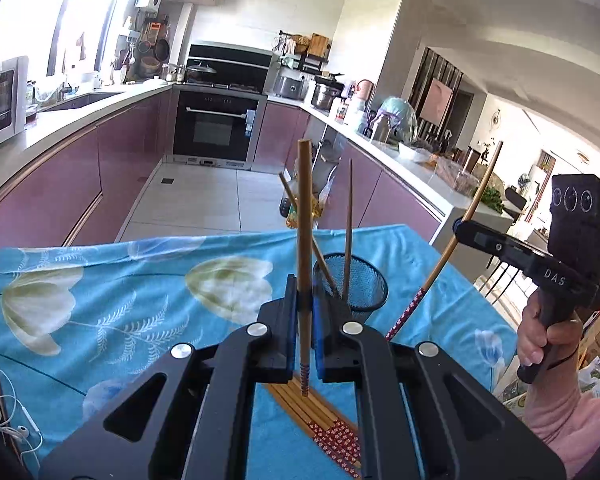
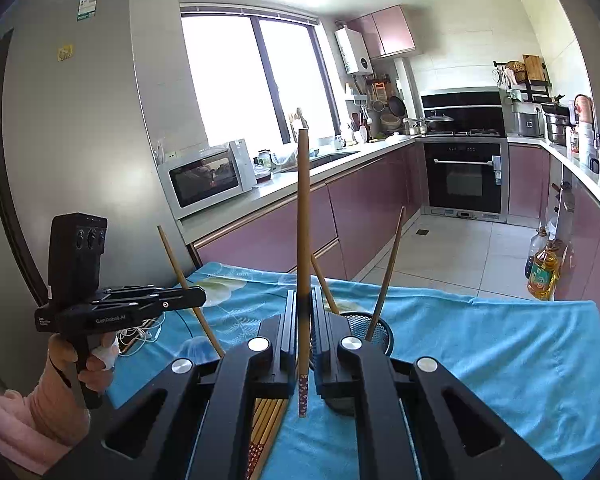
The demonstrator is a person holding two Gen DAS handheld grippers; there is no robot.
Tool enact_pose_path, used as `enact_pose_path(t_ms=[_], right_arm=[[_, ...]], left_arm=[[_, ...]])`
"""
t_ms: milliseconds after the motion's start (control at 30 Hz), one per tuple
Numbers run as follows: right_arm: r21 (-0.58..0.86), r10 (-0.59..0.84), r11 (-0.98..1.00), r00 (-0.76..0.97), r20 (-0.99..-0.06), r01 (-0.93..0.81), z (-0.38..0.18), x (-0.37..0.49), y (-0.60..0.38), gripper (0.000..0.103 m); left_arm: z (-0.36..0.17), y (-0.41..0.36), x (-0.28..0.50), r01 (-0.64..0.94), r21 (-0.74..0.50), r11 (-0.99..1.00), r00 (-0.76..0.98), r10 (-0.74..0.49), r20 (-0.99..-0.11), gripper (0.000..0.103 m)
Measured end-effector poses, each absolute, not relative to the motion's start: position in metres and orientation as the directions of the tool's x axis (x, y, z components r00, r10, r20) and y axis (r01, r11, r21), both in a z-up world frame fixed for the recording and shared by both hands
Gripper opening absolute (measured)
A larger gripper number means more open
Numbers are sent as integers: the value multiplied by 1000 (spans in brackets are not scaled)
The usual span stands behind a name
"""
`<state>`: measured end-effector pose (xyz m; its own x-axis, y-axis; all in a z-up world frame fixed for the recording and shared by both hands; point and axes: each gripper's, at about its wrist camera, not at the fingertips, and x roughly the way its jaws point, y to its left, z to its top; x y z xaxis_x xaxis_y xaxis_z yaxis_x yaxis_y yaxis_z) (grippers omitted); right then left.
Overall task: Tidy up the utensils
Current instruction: 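Carry the left gripper's chopstick over the mesh cup while the right gripper brings its chopstick there, then open the left gripper to drop its chopstick into the cup while the right gripper releases its own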
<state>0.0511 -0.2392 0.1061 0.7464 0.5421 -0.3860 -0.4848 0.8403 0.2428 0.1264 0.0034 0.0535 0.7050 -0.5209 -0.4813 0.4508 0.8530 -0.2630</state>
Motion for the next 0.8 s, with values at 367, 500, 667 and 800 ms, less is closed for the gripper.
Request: enact_pose_path(t_ms=[367, 500, 667, 800], right_arm=[[200, 498, 867, 798, -339, -457, 132, 77, -243, 6], [211, 484, 875, 796, -364, -436, 124, 92, -243, 6], [242, 492, 871, 757, -431, -429, 103, 109, -243, 6], [235, 477, 878, 723, -499, -418, 88, 118, -238, 6]], left_arm=[[122, -30, 138, 522, -270, 809, 734, -587, -341, 7], [130, -50, 144, 517, -233, 823, 752, -568, -335, 7], [109, -80, 166, 518, -202, 831, 708, -549, -444, 7], [83, -98, 178, 522, -192, 831, 652, -534, -539, 7]])
